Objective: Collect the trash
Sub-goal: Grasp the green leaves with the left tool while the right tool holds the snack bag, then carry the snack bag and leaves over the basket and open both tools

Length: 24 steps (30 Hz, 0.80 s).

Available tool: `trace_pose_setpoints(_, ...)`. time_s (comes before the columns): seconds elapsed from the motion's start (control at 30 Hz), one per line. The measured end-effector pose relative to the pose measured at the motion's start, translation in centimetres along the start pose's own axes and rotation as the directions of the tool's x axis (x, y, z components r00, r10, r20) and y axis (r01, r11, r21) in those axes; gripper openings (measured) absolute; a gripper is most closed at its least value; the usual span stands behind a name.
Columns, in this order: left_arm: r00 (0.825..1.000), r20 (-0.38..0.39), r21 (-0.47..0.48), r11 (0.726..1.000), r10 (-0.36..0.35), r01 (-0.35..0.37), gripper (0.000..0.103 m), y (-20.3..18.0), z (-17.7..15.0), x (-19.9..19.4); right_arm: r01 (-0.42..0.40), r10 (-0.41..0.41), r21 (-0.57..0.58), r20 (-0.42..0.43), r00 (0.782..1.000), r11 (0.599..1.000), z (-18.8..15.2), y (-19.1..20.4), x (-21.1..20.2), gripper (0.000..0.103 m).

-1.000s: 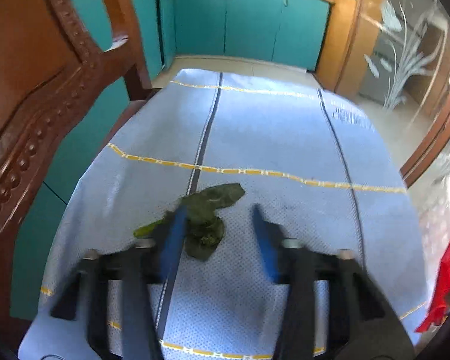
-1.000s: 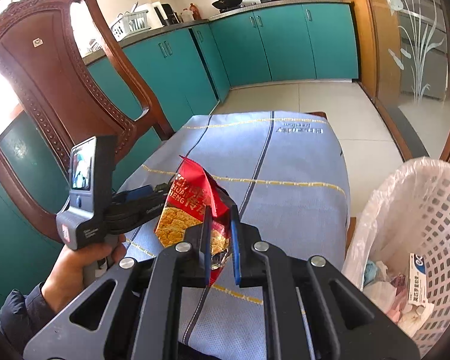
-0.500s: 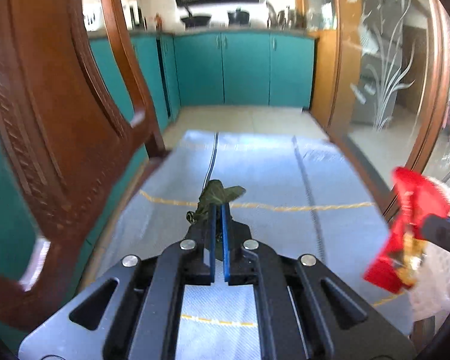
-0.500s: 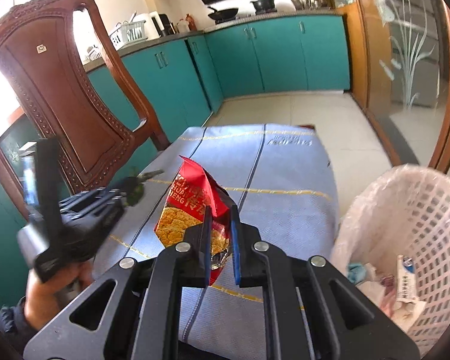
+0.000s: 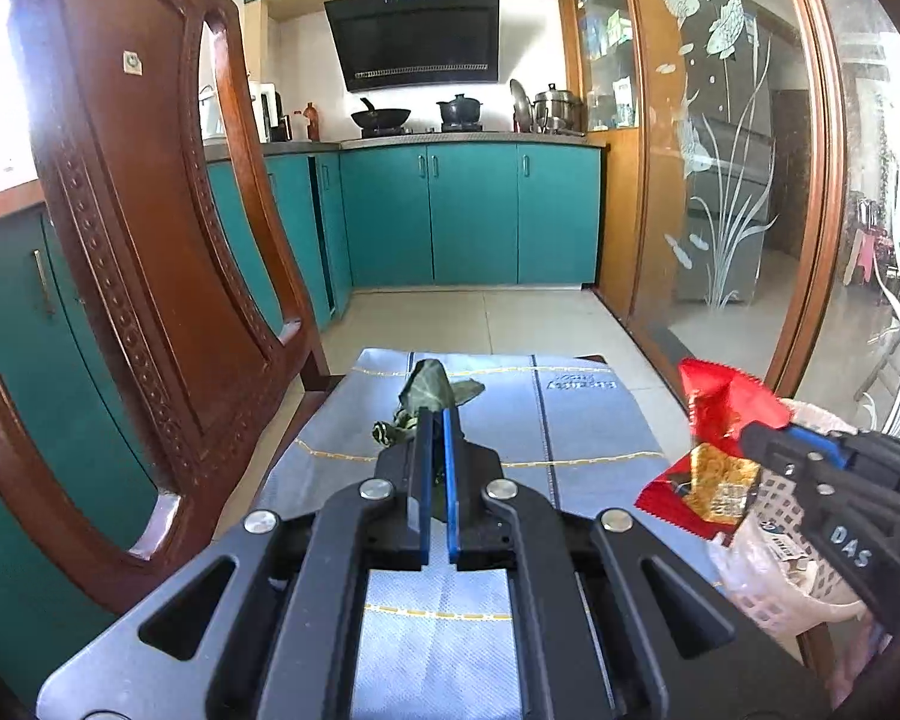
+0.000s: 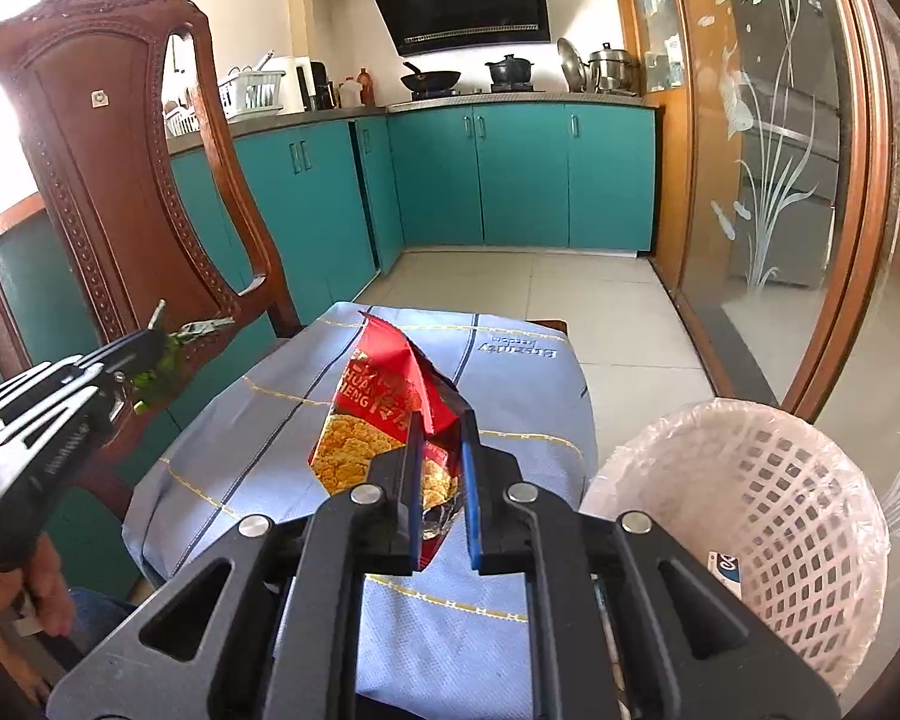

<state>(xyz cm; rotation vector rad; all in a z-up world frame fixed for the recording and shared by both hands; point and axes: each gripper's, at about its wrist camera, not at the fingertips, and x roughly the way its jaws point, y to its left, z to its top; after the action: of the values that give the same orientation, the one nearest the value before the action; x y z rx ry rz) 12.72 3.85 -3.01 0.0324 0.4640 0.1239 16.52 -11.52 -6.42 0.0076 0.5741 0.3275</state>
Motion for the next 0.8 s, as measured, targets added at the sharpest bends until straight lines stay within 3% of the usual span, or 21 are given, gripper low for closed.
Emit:
trace_pose_setpoints(0.4,0.998,0.059,0.024,1.000,-0.011,0.010,0.005,-1.6,0.8,-3.3,0.063,-0.065,0.042,0.060,0.996,0.997,0.3,-2.4,-2.7,0.012)
trace_pose_setpoints(0.5,0.997,0.032,0.027,0.997,-0.067,0.066,0.004,-2.4,0.9,-2.9,0.083,-0.089,0.074,0.080,0.993,0.994,0.3,-4.0,-3.8,0.012)
trace_pose_setpoints(0.6,0.986,-0.019,0.022,0.986,-0.166,0.166,0.004,-3.8,0.8,-2.3,0.105,-0.116,0.114,0.086,0.990,0.988,-0.1,-6.3,-4.7,0.012)
trace_pose_setpoints(0.8,0.937,-0.081,0.018,0.939,-0.341,0.343,0.004,-8.0,1.1,-0.9,0.206,-0.223,0.187,0.079,0.972,0.961,-1.8,-11.6,-7.4,0.012)
